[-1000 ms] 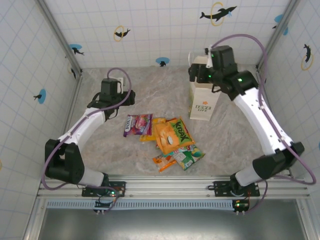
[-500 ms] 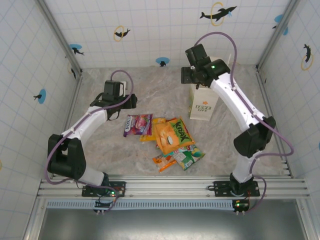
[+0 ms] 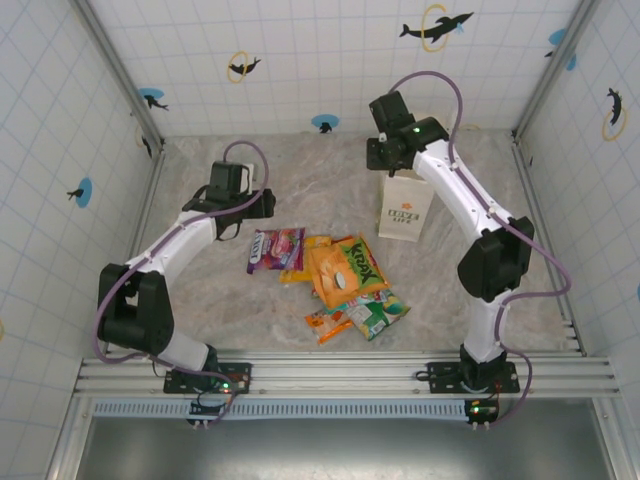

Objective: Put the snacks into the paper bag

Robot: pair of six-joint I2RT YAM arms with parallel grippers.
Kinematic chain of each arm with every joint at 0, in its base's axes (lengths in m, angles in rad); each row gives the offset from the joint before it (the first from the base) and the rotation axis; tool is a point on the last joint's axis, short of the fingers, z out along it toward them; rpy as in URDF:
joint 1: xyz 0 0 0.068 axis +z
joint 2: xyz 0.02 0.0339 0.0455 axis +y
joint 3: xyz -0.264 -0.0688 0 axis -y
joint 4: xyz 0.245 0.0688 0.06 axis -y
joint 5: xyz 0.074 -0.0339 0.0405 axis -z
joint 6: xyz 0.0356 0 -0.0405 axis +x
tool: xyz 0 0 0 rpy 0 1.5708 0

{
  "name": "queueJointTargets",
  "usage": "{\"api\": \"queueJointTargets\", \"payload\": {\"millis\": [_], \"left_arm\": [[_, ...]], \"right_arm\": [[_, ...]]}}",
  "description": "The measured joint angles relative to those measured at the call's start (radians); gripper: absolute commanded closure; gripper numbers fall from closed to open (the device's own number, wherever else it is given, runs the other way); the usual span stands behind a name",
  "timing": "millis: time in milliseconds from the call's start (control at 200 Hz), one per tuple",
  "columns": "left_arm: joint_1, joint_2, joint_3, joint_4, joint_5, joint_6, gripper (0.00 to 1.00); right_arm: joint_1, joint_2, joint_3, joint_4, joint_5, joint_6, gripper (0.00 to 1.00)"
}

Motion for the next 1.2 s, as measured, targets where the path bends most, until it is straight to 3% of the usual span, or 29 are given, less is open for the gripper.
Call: {"api": "queueJointTargets", "payload": {"millis": [125, 375, 721, 1096, 1201], "left_arm": [[0.0, 0.0, 0.008, 0.003, 0.0, 0.0, 0.21], [0.0, 0.0, 0.008, 0.005, 0.01, 0.0, 0.21], [0.0, 0.0, -0.027, 0.032, 0.048, -0.008, 0.22], [0.0, -0.021, -0.066, 0.069, 0.231, -0.082, 0.29], [0.0, -0.043, -0.085, 0.079, 0.302, -0.102, 0.29]], "right_arm": [[0.0, -0.006, 0.0, -0.02, 0.016, -0.02, 1.0], [0.006, -0.079, -0.003, -0.114, 0.05, -0.072, 1.0], [0.046, -0.258, -0.196, -0.178, 0.13, -0.097, 1.0], [0.097, -0.29, -0.301, -0.219, 0.254, -0.097, 1.0], [0.097, -0.315, -0.339, -0.216, 0.254, -0.1, 0.82]]}}
